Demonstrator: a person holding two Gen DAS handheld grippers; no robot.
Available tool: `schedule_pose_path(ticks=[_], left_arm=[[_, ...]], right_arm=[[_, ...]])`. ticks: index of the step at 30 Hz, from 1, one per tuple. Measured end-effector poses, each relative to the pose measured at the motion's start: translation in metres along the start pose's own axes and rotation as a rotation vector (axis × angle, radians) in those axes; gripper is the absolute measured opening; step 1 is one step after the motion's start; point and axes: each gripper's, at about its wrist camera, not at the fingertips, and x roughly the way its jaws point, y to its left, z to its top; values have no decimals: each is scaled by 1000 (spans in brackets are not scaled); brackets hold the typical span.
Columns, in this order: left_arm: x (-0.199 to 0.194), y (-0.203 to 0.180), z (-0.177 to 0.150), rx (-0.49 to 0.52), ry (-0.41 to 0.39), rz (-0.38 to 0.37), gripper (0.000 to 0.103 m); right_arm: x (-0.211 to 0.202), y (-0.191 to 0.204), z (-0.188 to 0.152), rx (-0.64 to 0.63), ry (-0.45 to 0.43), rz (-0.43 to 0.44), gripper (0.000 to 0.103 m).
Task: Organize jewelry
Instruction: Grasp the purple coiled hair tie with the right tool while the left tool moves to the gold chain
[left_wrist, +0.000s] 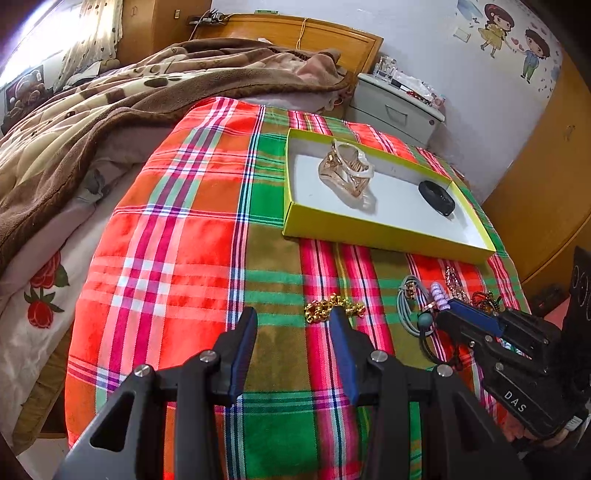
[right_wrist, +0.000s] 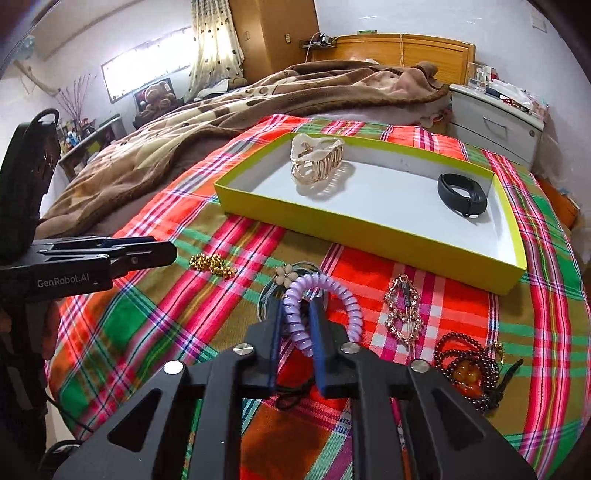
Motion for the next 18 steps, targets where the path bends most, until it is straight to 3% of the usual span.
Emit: schedule_pose_path(ticks=[3,18], left_arm=[[3,-2,0,9,10,3,42],[21,-23,2,119,46,4,43]], right_arm=[[-1,0,0,-2,-12,-9,10],[-37,-18,-1,76,-123,-13,10]])
